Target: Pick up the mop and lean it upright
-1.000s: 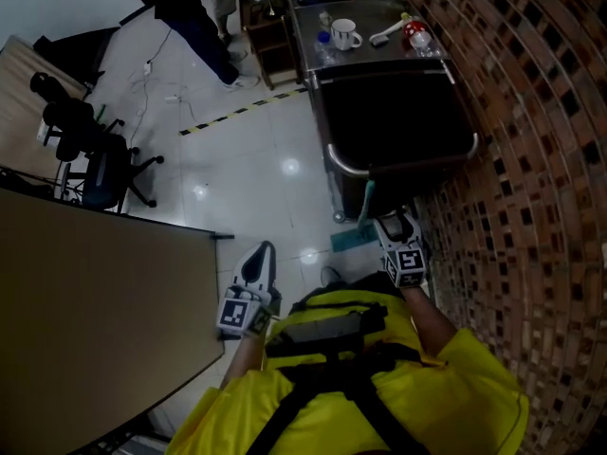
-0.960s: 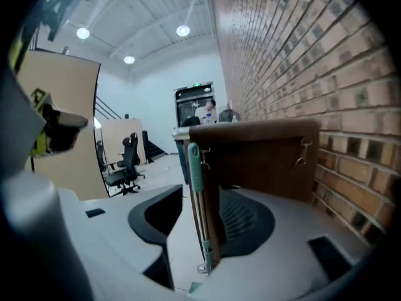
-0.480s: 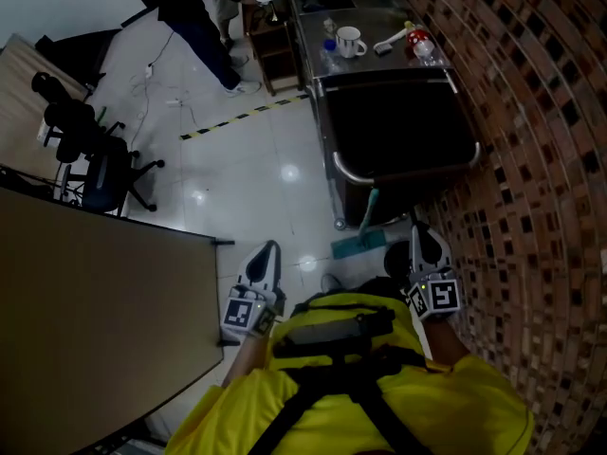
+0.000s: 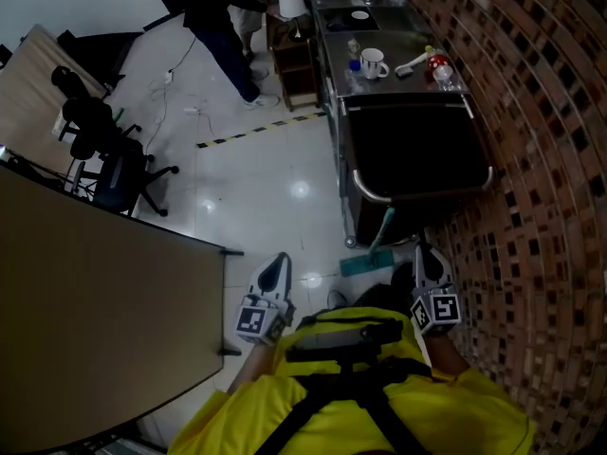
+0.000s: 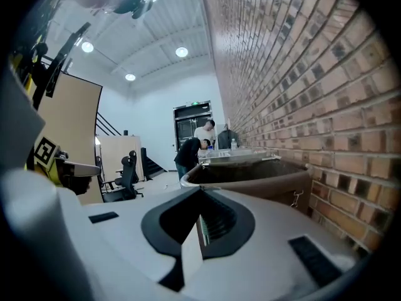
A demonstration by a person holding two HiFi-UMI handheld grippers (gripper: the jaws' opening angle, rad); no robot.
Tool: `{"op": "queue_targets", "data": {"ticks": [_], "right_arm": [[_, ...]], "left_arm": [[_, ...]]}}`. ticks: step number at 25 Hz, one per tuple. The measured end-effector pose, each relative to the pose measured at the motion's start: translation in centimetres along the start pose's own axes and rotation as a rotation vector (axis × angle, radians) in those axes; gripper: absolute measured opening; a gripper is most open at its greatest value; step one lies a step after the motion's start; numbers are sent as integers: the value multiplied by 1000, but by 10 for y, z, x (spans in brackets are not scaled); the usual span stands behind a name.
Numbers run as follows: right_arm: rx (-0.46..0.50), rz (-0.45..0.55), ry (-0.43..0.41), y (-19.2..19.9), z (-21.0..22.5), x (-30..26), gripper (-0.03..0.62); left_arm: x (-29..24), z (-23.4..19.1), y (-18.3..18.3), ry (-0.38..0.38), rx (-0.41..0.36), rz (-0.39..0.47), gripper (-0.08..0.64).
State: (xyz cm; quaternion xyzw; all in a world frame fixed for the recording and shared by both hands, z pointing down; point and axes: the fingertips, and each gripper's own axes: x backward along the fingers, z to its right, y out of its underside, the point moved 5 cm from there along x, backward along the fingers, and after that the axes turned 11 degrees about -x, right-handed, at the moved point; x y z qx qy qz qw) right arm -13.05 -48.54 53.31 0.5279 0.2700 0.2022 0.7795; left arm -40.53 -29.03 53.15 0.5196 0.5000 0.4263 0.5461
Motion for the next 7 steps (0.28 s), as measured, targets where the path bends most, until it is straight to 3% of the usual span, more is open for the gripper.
{"op": "queue_targets", "data": {"ticks": [7], "right_arm": [[-28, -27, -11, 12, -4, 1, 3]], "left_arm": [[1, 3, 9, 16, 26, -24, 60]]}}
